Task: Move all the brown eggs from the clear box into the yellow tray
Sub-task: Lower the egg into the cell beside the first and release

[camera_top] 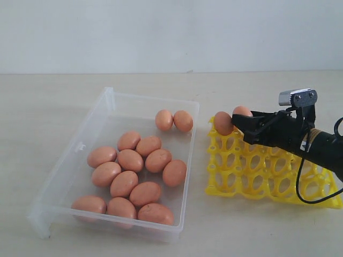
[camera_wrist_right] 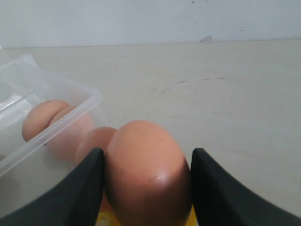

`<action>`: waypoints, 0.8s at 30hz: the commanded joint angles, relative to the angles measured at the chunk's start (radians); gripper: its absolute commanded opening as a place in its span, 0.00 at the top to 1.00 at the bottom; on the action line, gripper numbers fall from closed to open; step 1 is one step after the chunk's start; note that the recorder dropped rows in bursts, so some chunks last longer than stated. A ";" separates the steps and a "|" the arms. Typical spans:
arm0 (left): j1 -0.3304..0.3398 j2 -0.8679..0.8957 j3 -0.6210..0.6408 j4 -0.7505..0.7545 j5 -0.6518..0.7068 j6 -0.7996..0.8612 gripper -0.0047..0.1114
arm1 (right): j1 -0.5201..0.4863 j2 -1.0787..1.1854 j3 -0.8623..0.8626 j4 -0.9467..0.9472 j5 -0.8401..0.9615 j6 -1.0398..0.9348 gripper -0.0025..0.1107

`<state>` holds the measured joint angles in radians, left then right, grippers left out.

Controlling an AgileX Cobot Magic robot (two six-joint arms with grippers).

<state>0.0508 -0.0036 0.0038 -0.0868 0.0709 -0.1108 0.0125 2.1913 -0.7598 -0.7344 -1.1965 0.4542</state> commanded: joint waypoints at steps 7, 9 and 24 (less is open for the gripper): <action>-0.004 0.004 -0.004 0.000 -0.002 -0.001 0.93 | -0.004 -0.005 0.000 -0.037 0.020 0.019 0.55; -0.004 0.004 -0.004 0.000 -0.002 -0.001 0.93 | -0.004 -0.005 0.000 -0.040 0.020 0.019 0.55; -0.004 0.004 -0.004 0.000 -0.002 -0.001 0.93 | -0.004 -0.005 0.002 -0.026 0.018 0.007 0.55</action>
<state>0.0508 -0.0036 0.0038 -0.0868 0.0709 -0.1108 0.0125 2.1913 -0.7598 -0.7579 -1.1965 0.4654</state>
